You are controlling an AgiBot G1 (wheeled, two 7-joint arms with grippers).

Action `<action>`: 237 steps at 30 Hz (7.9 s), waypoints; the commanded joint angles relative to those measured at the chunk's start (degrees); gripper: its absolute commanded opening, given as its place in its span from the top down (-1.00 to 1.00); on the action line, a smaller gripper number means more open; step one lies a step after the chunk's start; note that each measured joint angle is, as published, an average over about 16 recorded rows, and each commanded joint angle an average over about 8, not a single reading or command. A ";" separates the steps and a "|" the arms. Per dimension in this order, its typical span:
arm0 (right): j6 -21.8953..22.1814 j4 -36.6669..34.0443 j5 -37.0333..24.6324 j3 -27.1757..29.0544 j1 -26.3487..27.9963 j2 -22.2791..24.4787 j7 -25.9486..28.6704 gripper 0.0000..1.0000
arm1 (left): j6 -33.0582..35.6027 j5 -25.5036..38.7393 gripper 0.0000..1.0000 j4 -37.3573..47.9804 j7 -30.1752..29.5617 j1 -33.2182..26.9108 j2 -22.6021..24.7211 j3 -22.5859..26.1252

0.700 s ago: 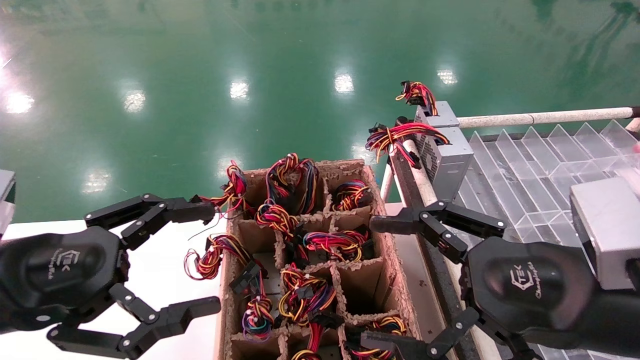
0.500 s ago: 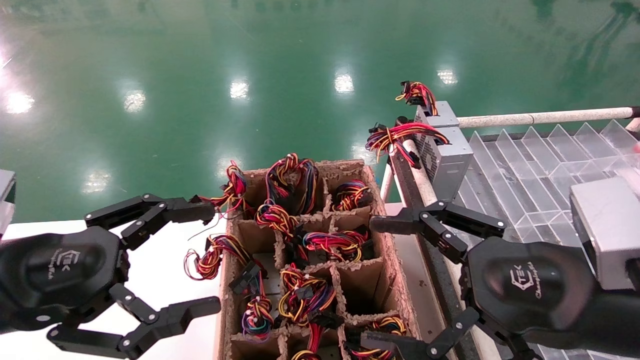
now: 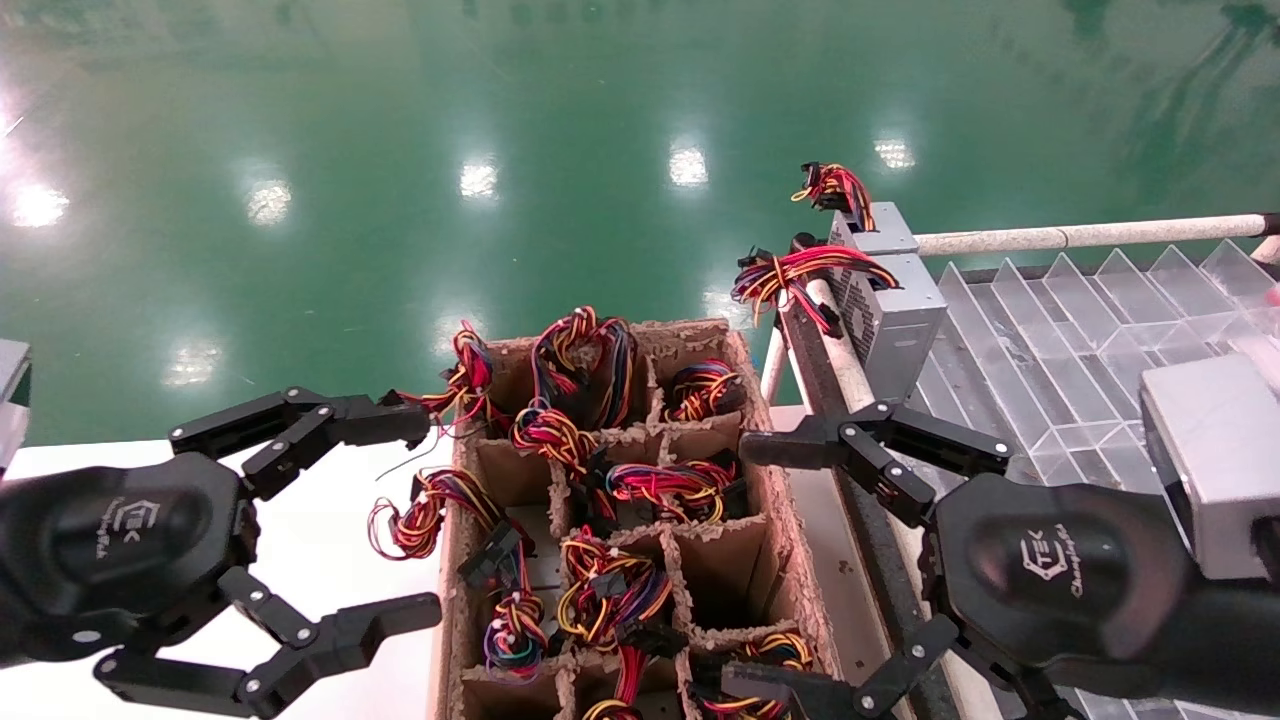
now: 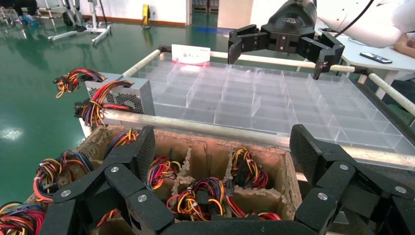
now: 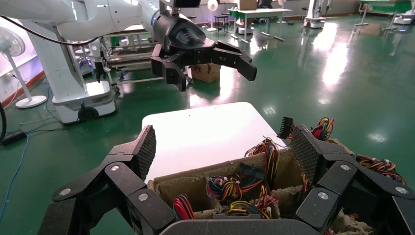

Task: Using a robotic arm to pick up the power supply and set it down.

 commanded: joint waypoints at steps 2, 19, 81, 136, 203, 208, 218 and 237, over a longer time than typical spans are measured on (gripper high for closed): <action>0.00 0.00 0.00 0.00 0.00 0.00 0.00 -1.00 | 0.00 0.00 -1.00 0.00 0.00 0.00 0.00 0.00; 0.45 -0.12 -0.84 -0.14 0.30 -0.36 -0.59 -1.00 | 0.00 0.00 1.00 0.00 0.00 0.00 0.00 0.00; 20.63 -55.09 -14.06 -23.45 24.99 -43.27 -33.87 1.00 | 0.00 0.00 1.00 0.00 0.00 0.00 0.00 0.00; 3.37 -62.68 8.24 -27.31 41.52 -38.73 -44.00 1.00 | 0.00 0.00 1.00 0.00 0.00 0.00 0.00 0.00; -3.68 -61.13 11.02 -34.77 38.39 0.47 -45.96 1.00 | 0.00 0.00 1.00 0.00 0.00 0.00 0.00 0.00; -3.00 -65.48 11.67 -34.46 37.58 -0.32 -47.12 1.00 | 0.00 0.00 1.00 0.00 0.00 0.00 0.00 0.00; -1.77 -69.61 11.62 -34.47 38.34 -2.19 -48.59 1.00 | 0.00 0.00 1.00 0.00 0.00 0.00 0.00 0.00; 3.77 -71.64 11.17 -34.81 38.41 -11.64 -49.07 1.00 | 0.00 0.00 1.00 0.00 0.00 0.00 0.00 0.00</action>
